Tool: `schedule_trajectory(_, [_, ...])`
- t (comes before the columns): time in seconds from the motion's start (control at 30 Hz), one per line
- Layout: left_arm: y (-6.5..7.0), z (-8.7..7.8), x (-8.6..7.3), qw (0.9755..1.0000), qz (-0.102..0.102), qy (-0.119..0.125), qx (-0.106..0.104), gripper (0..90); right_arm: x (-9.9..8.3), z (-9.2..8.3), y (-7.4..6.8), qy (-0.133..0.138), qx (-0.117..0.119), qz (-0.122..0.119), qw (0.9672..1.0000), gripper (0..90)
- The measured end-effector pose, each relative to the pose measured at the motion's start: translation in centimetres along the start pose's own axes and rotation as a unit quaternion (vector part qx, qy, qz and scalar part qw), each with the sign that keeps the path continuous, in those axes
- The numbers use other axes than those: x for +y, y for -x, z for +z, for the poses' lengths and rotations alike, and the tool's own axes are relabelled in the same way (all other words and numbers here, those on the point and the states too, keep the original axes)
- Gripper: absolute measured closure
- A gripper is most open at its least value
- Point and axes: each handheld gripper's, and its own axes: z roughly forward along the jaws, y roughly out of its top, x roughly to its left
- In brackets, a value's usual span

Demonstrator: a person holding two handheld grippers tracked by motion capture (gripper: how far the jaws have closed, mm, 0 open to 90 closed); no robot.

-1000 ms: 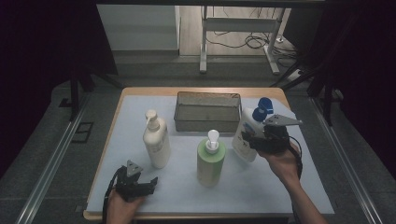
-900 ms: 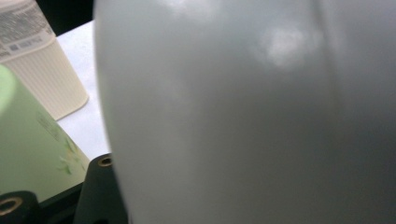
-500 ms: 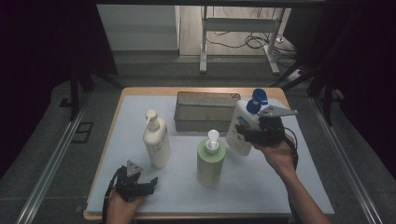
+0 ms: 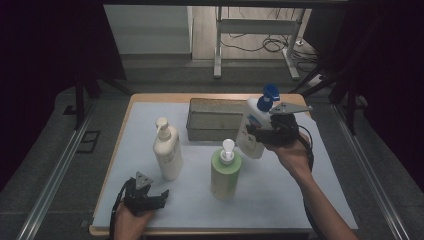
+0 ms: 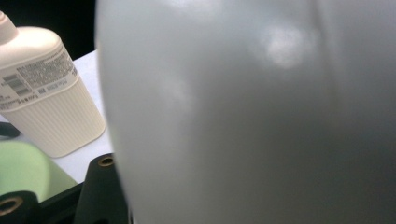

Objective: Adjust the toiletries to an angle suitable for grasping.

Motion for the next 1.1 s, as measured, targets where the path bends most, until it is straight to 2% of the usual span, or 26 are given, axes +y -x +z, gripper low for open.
schedule_trajectory(0.53, [0.0, 0.0, 0.0, 1.0, 0.0, 0.0, 0.0, 12.3, 2.7, 2.4, -0.2, 0.003, -0.004, -0.003, 1.0, 40.4])
schedule_trajectory(1.1, [0.0, 0.0, 0.0, 1.0, 0.0, 0.001, 0.0, 12.3, 4.4, 5.4, -0.3, 0.004, -0.01, 0.0, 0.9999, 40.4])
